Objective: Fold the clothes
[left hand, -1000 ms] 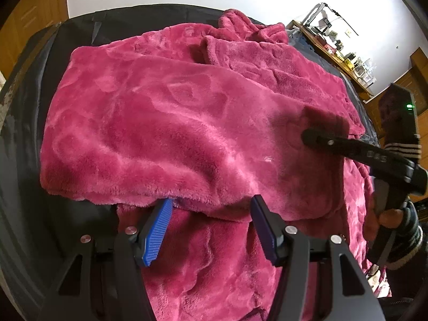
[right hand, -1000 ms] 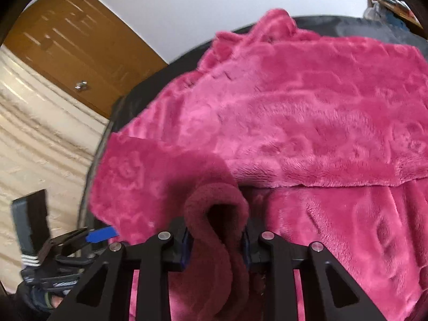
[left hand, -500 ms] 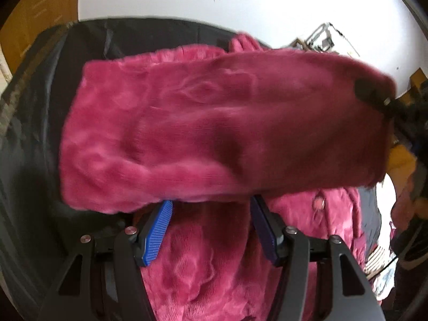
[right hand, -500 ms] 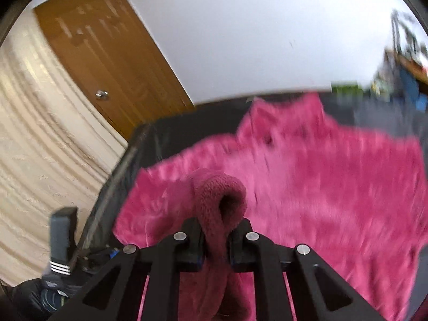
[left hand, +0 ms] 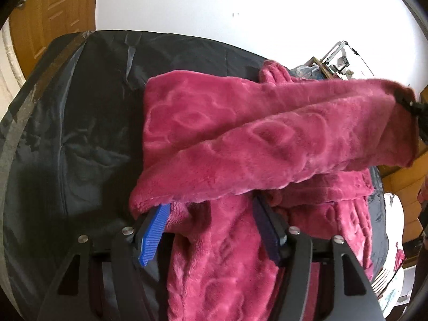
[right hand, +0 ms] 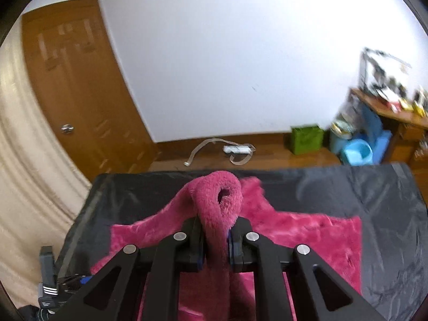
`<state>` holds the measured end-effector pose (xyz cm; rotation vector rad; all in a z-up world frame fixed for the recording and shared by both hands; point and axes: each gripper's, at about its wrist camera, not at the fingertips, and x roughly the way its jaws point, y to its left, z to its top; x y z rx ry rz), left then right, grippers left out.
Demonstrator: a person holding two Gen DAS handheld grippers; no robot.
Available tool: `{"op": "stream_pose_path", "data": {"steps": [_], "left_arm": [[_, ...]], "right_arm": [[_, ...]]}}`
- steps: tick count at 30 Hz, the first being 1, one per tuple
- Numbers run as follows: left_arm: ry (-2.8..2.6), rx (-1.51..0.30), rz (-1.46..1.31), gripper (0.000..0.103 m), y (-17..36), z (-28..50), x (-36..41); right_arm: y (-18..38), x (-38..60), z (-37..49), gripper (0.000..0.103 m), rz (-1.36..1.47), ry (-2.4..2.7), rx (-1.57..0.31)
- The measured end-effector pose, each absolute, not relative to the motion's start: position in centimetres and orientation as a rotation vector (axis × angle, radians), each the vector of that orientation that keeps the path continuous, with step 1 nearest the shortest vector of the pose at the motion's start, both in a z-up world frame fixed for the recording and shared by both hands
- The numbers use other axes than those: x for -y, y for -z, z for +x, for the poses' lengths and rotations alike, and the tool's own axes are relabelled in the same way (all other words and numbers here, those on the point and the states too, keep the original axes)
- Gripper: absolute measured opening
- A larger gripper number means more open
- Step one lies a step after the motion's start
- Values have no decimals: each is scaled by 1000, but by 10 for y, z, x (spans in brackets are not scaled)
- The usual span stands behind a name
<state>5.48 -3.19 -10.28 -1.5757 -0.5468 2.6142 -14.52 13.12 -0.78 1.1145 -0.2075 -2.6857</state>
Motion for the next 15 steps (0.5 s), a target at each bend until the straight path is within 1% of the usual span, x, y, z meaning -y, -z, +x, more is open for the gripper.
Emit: {"op": "stream_pose_path", "data": {"steps": [2, 7, 12, 15], "left_arm": [[-2617, 508, -1583, 68, 104, 53, 29], [-2586, 458, -1607, 68, 106, 53, 28], [-2539, 400, -1633, 68, 106, 58, 26], [-2509, 358, -1653, 68, 106, 61, 24]], "right_arm": [[24, -142, -148, 13, 1179, 2692, 228], [67, -159, -147, 13, 1368, 2672, 211], [106, -177, -153, 14, 1516, 2643, 250], [120, -176, -156, 14, 1557, 2638, 190]]}}
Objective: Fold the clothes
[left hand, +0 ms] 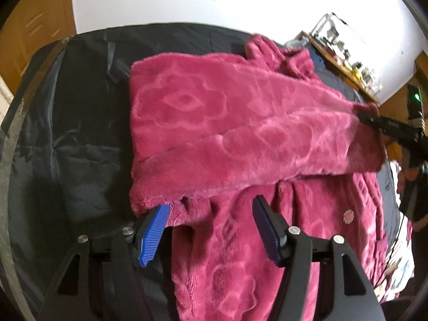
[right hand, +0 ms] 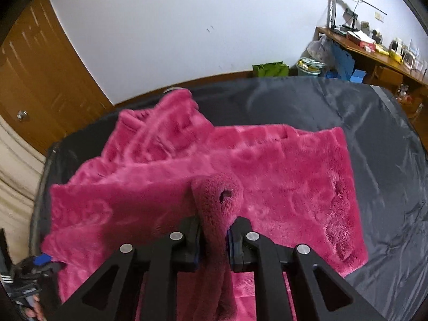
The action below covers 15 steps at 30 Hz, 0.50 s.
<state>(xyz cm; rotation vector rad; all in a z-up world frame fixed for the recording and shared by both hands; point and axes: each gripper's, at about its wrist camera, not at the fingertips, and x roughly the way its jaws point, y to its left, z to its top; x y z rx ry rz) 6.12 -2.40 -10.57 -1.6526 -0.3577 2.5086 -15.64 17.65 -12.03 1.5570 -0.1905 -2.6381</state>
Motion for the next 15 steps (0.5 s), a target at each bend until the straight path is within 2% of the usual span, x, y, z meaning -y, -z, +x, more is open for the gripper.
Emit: {"op": "stream_pose_path", "data": {"steps": [3, 5, 6, 11, 15], "left_arm": [[-2481, 319, -1672, 68, 106, 65, 23], [-2481, 332, -1685, 68, 107, 66, 27], [-2481, 347, -1690, 68, 107, 67, 29], [-2488, 382, -1703, 68, 109, 64, 31], [-2496, 389, -1712, 70, 111, 61, 29]], "right_arm": [[130, -176, -158, 28, 1594, 2644, 141], [128, -179, -158, 61, 1605, 2694, 101], [126, -181, -157, 65, 1595, 2719, 98], [109, -196, -135, 67, 1530, 2756, 174], [119, -202, -105, 67, 1564, 2676, 290]]}}
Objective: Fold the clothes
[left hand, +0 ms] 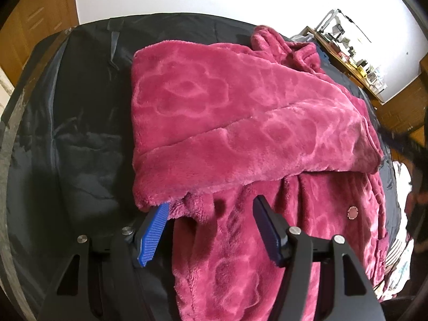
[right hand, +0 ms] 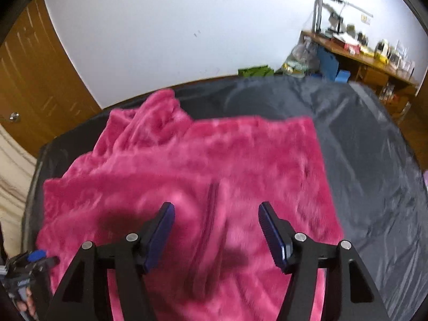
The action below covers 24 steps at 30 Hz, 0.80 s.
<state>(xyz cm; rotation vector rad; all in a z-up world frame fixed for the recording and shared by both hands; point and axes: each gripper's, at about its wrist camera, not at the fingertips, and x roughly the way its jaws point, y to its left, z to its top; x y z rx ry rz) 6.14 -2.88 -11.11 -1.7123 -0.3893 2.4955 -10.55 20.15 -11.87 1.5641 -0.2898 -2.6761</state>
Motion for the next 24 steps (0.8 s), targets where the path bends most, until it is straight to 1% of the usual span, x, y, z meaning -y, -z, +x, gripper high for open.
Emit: {"op": "stream_pose_path", "data": {"steps": [4, 8, 10, 11, 12, 13, 15, 16, 21, 24], "left_arm": [[-2502, 383, -1718, 71, 111, 63, 29], [-2508, 376, -1727, 72, 111, 64, 29], [-2512, 380, -1731, 73, 110, 64, 29], [-2513, 384, -1731, 74, 110, 64, 29], [-2514, 391, -1732, 74, 110, 64, 30], [-2514, 398, -1732, 74, 110, 64, 30], [-2511, 419, -1735, 74, 110, 64, 32], [-2509, 429, -1738, 74, 110, 65, 33], [-2484, 431, -1768, 74, 113, 72, 33], [-2483, 423, -1815, 74, 119, 79, 40]], "right_arm": [[152, -213, -78, 67, 1653, 2516, 545], [165, -205, -73, 66, 1616, 2437, 625], [164, -199, -75, 66, 1591, 2449, 610], [164, -198, -77, 62, 1587, 2455, 609], [165, -197, -79, 48, 1585, 2460, 611], [165, -197, -81, 40, 1584, 2467, 610], [161, -200, -80, 29, 1587, 2509, 578], [158, -201, -79, 26, 1599, 2541, 530], [160, -205, -75, 25, 1698, 2600, 239], [166, -204, -73, 25, 1719, 2599, 174]]}}
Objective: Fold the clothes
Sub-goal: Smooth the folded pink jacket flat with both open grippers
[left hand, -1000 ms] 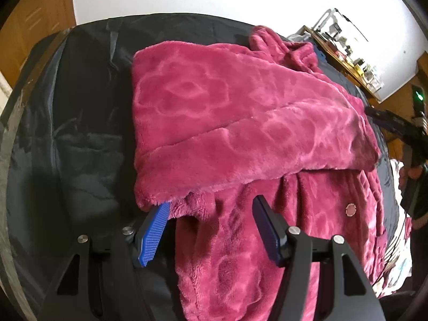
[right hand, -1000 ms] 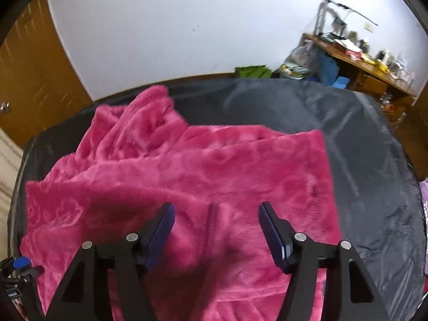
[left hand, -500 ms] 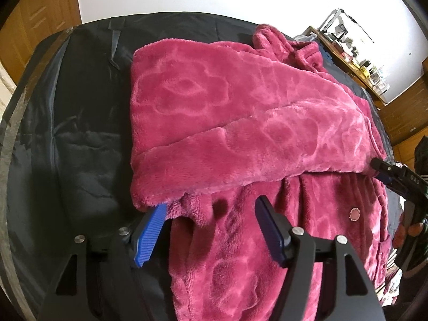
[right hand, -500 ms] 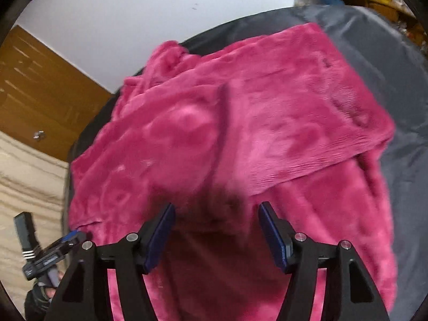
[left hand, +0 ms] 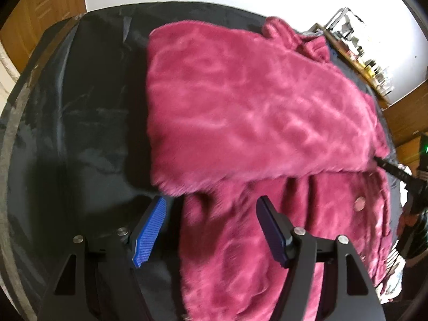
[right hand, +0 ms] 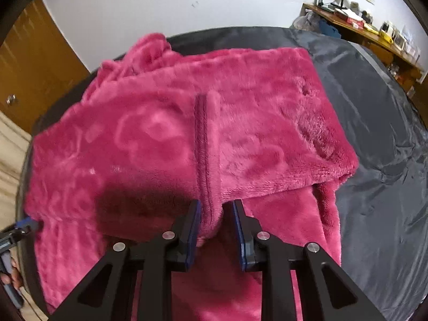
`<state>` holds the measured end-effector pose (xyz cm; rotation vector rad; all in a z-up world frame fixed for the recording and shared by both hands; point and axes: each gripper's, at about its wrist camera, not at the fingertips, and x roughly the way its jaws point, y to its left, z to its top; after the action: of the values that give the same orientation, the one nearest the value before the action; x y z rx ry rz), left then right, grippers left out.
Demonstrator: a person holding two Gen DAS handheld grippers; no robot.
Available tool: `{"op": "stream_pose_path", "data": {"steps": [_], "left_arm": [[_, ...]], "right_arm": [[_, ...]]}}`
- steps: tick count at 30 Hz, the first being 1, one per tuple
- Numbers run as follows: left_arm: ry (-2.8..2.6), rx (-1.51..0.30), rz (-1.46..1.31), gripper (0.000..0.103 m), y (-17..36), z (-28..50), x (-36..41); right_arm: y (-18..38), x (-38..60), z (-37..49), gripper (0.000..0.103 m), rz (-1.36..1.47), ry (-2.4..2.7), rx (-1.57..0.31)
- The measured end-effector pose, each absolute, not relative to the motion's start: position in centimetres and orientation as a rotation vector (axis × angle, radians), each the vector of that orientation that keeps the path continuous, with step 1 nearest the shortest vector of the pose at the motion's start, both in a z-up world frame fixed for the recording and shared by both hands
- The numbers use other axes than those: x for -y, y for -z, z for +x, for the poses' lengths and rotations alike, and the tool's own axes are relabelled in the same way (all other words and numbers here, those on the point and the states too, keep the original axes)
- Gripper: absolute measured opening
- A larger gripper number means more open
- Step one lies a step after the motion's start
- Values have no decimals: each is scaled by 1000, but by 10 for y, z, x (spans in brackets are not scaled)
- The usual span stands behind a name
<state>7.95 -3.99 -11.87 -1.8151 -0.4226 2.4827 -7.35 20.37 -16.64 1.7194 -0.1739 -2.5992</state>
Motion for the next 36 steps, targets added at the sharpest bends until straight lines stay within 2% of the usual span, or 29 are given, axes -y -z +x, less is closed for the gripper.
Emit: {"op": "stream_pose_path", "data": {"steps": [4, 7, 8, 9, 10, 11, 18, 21, 28, 32, 36], "left_arm": [[-2489, 531, -1832, 74, 116, 87, 59], [-2529, 570, -1765, 74, 96, 90, 65], [-2538, 567, -1742, 74, 90, 90, 64], [-2545, 559, -1716, 74, 84, 88, 60], [-2551, 551, -1691, 74, 78, 86, 57], [-2555, 542, -1667, 74, 73, 83, 53], [-2559, 469, -1607, 74, 74, 25, 12], [-2554, 432, -1650, 74, 88, 12, 11], [-2555, 326, -1690, 77, 107, 5, 15], [-2536, 493, -1674, 77, 94, -5, 25], [-2603, 606, -1573, 77, 73, -26, 41]], "right_arm": [[168, -197, -74, 28, 1732, 2603, 92], [159, -201, -73, 33, 1711, 2613, 133], [154, -203, -71, 47, 1697, 2636, 143], [149, -204, -70, 68, 1680, 2668, 144], [144, -206, -69, 74, 1662, 2700, 145], [137, -206, -67, 76, 1630, 2733, 153], [117, -173, -79, 76, 1475, 2681, 117], [133, -151, -88, 76, 1508, 2619, 36], [167, -144, -97, 79, 1593, 2560, -22], [160, -144, -101, 80, 1643, 2549, -2], [131, -137, -105, 80, 1533, 2604, 5]]}}
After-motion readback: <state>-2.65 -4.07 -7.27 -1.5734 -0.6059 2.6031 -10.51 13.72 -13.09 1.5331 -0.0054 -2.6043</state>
